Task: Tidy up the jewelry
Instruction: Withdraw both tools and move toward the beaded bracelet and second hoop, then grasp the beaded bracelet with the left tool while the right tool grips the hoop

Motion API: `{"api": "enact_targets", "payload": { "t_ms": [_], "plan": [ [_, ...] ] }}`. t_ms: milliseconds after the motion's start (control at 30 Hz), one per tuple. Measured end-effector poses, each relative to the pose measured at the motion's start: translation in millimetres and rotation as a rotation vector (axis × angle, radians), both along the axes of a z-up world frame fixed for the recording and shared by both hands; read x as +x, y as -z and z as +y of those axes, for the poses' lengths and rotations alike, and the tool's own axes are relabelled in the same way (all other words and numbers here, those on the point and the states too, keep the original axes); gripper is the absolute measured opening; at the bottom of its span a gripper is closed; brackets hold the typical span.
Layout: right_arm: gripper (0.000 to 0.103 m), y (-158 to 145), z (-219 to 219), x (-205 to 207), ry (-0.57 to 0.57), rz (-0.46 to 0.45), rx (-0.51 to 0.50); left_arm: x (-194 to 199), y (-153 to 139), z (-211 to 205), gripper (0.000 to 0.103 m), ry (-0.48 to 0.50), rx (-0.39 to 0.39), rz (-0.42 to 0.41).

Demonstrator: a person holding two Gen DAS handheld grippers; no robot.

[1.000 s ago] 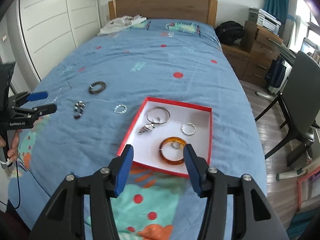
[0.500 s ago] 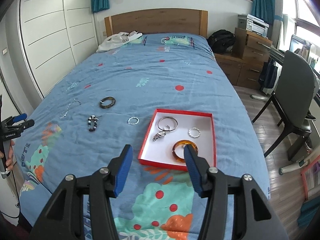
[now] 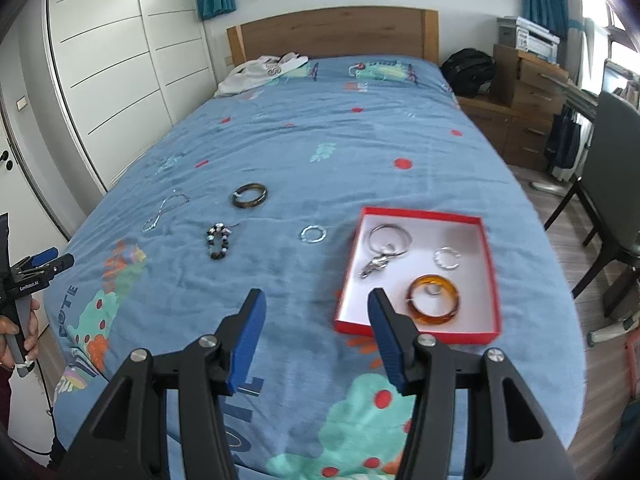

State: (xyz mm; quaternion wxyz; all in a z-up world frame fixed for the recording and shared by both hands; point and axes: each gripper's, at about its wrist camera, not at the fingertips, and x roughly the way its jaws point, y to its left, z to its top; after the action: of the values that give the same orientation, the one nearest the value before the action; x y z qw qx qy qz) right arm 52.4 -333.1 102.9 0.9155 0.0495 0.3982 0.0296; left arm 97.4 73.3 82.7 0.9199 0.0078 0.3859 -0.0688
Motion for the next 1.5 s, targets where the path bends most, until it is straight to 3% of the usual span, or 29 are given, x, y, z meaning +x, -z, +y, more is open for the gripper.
{"api": "enact_targets", "payload": {
  "t_ms": [267,600,1067,1267,1500],
  "plan": [
    [0.052,27,23,32,-0.043,0.035,0.021,16,20,3,0.096,-0.016,-0.014,0.039],
    [0.052,62,44,95,-0.046,0.055,0.050,57,47,-27,0.096,0.015,-0.036,0.093],
    [0.052,124,32,192,0.058,0.147,0.070,129,88,-115,0.096,0.126,-0.060,0.153],
    [0.052,139,19,213,0.089,0.173,0.080,150,106,-153,0.096,0.158,-0.048,0.179],
    [0.052,157,16,228,0.082,0.212,0.084,169,126,-171,0.096,0.122,-0.022,0.210]
  ]
}}
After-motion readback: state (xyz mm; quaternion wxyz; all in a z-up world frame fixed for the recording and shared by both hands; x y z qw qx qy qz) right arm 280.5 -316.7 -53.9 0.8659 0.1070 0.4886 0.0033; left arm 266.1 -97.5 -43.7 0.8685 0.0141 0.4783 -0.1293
